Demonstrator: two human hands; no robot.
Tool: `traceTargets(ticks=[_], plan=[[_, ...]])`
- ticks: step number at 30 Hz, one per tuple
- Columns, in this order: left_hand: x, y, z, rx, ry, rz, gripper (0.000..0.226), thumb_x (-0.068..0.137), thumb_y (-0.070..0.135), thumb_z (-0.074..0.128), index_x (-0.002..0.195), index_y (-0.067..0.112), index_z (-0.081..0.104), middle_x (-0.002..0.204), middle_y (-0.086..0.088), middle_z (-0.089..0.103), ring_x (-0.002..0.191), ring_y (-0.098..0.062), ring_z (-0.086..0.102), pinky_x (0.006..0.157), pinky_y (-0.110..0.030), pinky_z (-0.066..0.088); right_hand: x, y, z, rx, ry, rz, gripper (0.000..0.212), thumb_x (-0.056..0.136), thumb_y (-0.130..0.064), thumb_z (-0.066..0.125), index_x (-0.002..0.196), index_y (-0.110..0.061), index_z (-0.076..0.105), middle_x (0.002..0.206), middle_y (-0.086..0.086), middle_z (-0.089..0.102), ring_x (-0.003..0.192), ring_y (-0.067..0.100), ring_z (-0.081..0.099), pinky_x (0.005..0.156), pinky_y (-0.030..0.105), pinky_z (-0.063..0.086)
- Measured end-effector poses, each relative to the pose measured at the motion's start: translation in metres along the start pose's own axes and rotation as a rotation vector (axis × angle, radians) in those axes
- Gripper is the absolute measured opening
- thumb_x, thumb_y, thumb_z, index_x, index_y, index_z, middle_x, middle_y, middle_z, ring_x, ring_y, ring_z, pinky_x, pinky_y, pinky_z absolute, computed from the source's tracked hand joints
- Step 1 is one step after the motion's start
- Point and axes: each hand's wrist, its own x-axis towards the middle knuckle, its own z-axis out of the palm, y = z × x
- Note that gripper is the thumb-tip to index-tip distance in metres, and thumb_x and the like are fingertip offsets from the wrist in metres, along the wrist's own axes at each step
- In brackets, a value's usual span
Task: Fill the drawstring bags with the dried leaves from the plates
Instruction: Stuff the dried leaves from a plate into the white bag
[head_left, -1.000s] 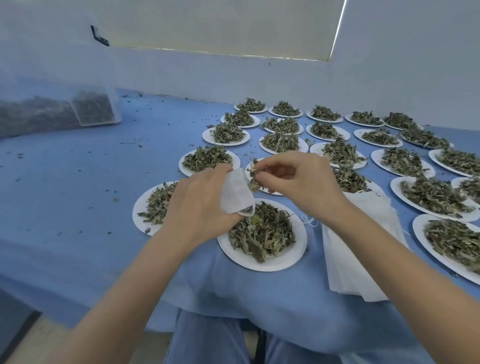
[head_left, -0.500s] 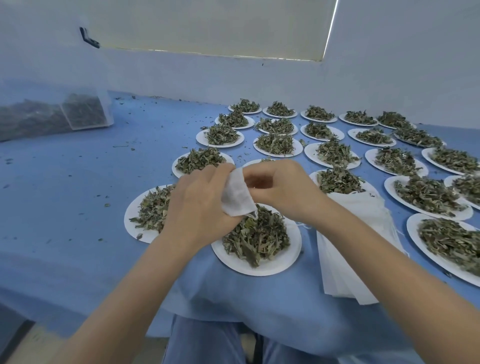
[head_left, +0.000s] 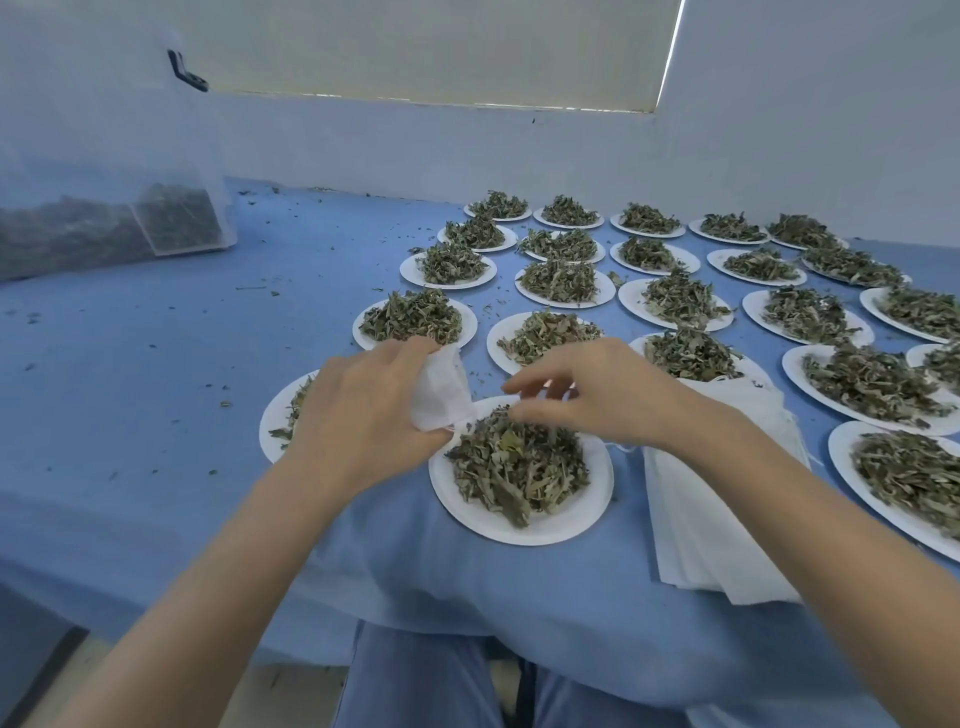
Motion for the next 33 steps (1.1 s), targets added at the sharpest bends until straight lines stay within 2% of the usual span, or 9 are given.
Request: traceTargets(ticks=[2, 4, 9, 12, 15, 20, 23, 27, 33], plan=[[-0.002, -0.003, 0.002, 0.029, -0.02, 0.02, 0.06, 0.06, 0.035, 0.079, 0.113, 0.014, 0.06, 0.095, -0.007, 0.066, 0.076, -0.035, 0.062, 0.064, -0.031, 0.035, 0.0, 0.0, 0.008, -0.071, -0.132, 0.007, 0.051, 0.078, -0.056, 0.063, 0.124, -0.033, 0.058, 0.105, -0.009, 0.06, 0.083, 0.002, 0.056, 0.077, 0.02, 0.043], [-0.003, -0.004, 0.004, 0.027, -0.039, 0.04, 0.06, 0.062, 0.035, 0.077, 0.114, 0.014, 0.059, 0.095, -0.008, 0.065, 0.081, -0.036, 0.061, 0.067, -0.035, 0.04, 0.003, -0.003, 0.018, -0.131, -0.179, -0.014, 0.057, 0.078, -0.06, 0.06, 0.127, -0.034, 0.053, 0.105, -0.004, 0.054, 0.087, 0.009, 0.051, 0.077, 0.024, 0.039], [-0.006, -0.009, 0.008, 0.04, -0.044, 0.081, 0.056, 0.063, 0.036, 0.075, 0.111, 0.014, 0.058, 0.09, -0.007, 0.063, 0.082, -0.035, 0.06, 0.07, -0.04, 0.043, 0.014, -0.008, 0.028, -0.257, -0.167, -0.032, 0.04, 0.083, -0.042, 0.062, 0.12, -0.025, 0.061, 0.096, 0.0, 0.057, 0.092, 0.015, 0.053, 0.081, 0.029, 0.045], [-0.008, -0.011, 0.01, 0.026, -0.035, 0.096, 0.054, 0.063, 0.037, 0.074, 0.11, 0.014, 0.059, 0.089, -0.006, 0.064, 0.08, -0.035, 0.06, 0.07, -0.041, 0.044, 0.014, -0.006, 0.029, -0.206, -0.153, -0.032, 0.027, 0.085, -0.03, 0.064, 0.11, -0.021, 0.067, 0.087, -0.006, 0.063, 0.074, 0.005, 0.05, 0.068, 0.018, 0.04], [-0.009, -0.011, 0.013, 0.009, -0.026, 0.103, 0.052, 0.061, 0.032, 0.075, 0.107, 0.013, 0.06, 0.088, -0.006, 0.065, 0.077, -0.034, 0.061, 0.069, -0.04, 0.045, 0.013, -0.003, 0.028, -0.136, -0.121, -0.032, 0.02, 0.086, -0.023, 0.063, 0.105, -0.021, 0.071, 0.093, -0.005, 0.07, 0.062, -0.004, 0.046, 0.058, 0.002, 0.033], [-0.008, -0.013, 0.015, 0.01, -0.02, 0.107, 0.054, 0.06, 0.032, 0.077, 0.108, 0.013, 0.06, 0.088, -0.006, 0.065, 0.077, -0.034, 0.061, 0.07, -0.041, 0.046, 0.006, 0.002, 0.008, -0.003, 0.001, 0.009, 0.015, 0.085, -0.023, 0.068, 0.099, -0.023, 0.074, 0.089, -0.005, 0.071, 0.07, -0.004, 0.057, 0.067, 0.0, 0.042], [-0.007, -0.012, 0.016, 0.012, -0.019, 0.095, 0.057, 0.063, 0.034, 0.075, 0.113, 0.015, 0.058, 0.093, -0.006, 0.065, 0.083, -0.034, 0.061, 0.074, -0.04, 0.044, 0.002, 0.002, -0.005, 0.111, 0.07, 0.004, 0.011, 0.082, -0.021, 0.071, 0.093, -0.022, 0.075, 0.085, -0.004, 0.073, 0.071, -0.001, 0.062, 0.073, 0.007, 0.048], [-0.006, -0.005, 0.018, -0.009, -0.006, 0.099, 0.057, 0.063, 0.033, 0.074, 0.114, 0.016, 0.057, 0.095, -0.005, 0.064, 0.087, -0.034, 0.06, 0.073, -0.038, 0.042, 0.0, -0.004, -0.013, 0.306, 0.119, -0.022, 0.011, 0.081, -0.015, 0.072, 0.092, -0.018, 0.075, 0.086, 0.0, 0.074, 0.079, 0.008, 0.068, 0.081, 0.027, 0.053], [-0.001, 0.008, 0.017, -0.12, 0.052, 0.032, 0.064, 0.066, 0.036, 0.074, 0.123, 0.016, 0.052, 0.11, -0.004, 0.063, 0.098, -0.031, 0.058, 0.079, -0.039, 0.043, 0.0, -0.015, -0.007, 0.469, 0.137, -0.068, 0.014, 0.08, -0.009, 0.072, 0.088, -0.021, 0.074, 0.087, 0.004, 0.073, 0.081, 0.015, 0.07, 0.083, 0.037, 0.055]])
